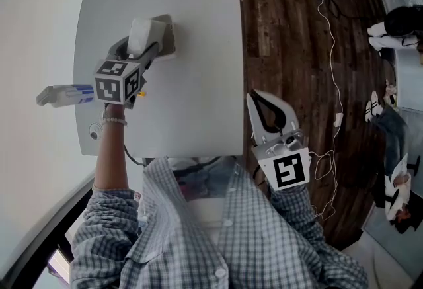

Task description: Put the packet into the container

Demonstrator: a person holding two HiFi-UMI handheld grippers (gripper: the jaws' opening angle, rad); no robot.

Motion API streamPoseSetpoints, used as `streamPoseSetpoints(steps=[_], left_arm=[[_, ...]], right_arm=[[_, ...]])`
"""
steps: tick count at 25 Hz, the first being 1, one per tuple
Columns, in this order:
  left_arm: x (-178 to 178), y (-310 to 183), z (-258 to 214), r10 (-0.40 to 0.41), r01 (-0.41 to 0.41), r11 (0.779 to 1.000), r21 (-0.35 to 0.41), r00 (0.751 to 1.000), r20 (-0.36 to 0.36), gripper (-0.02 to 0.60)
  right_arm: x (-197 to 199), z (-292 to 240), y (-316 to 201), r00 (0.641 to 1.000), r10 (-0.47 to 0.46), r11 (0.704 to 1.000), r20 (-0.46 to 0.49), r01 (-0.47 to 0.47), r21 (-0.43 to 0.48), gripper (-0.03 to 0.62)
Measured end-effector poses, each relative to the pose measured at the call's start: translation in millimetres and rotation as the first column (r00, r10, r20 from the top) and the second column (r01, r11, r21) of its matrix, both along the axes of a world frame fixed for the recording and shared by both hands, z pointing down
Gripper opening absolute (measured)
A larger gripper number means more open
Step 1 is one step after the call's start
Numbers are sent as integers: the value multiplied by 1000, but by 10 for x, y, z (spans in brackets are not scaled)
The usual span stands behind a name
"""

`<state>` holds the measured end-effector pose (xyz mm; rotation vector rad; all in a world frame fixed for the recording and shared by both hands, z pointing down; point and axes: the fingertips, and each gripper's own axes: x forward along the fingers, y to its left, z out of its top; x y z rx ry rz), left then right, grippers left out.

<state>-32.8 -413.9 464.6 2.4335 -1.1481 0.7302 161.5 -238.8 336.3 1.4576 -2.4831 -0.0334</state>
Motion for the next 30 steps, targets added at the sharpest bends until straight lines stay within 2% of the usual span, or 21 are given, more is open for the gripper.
streamPoseSetpoints(steps=[5, 12, 19, 30], left_arm=[[24, -3, 166, 14, -12, 999, -32, 998, 55, 265], [36, 8, 284, 23, -18, 998, -57, 996, 82, 279], [50, 32, 231, 18, -15, 998, -59, 999, 43, 285], [38, 145, -225, 22, -22, 999, 30, 1000, -1, 282]], right_arm=[[18, -3, 39, 1000, 9, 1000, -2, -9, 0, 0], [50, 0, 81, 999, 32, 999, 14, -32, -8, 0], [13, -13, 126, 999, 31, 1000, 20, -31, -6, 0], [-101, -163, 180, 999, 7, 999, 34, -8, 32, 0]])
